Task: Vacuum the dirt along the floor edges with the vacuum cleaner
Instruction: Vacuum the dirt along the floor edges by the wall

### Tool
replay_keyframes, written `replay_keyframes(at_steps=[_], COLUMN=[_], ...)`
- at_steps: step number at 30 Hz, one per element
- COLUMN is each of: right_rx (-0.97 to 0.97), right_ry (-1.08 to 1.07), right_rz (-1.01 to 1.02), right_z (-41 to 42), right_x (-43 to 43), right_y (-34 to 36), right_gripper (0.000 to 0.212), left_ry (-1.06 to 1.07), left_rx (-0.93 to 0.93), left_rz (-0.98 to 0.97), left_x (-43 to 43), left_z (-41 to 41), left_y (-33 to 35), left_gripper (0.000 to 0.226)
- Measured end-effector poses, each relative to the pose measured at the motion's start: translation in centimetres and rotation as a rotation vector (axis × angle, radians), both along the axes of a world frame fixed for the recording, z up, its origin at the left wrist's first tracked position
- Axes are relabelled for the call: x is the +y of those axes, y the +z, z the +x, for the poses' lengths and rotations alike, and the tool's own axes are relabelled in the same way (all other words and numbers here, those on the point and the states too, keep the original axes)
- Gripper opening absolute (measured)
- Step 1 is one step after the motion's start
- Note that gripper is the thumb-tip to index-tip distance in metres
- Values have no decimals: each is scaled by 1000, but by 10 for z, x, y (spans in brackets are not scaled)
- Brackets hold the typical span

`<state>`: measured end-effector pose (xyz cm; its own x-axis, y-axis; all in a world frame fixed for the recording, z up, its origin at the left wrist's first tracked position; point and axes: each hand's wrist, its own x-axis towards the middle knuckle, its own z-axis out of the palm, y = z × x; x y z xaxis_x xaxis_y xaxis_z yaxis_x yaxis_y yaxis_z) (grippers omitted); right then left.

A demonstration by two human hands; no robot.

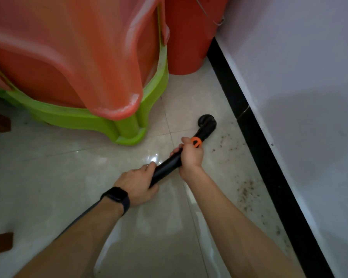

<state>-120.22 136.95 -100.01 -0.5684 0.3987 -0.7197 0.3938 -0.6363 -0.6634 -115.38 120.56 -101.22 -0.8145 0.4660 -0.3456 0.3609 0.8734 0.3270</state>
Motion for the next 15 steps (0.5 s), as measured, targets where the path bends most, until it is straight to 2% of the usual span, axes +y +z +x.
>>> replay_keyframes(at_steps=[6, 15], right_rx=[-15, -55], right_ry=[-34, -117], right_rz=[-32, 21], right_z=[12, 14], right_x=[-16, 50], right_y=[2, -3], right_gripper=[6, 8], left_ry=[-29, -123], left_rx=[31, 57], left_rz=[-42, -16], left_x=[-15, 54], left_z=[6, 4], left_y=[2, 0], left_gripper=[37, 41])
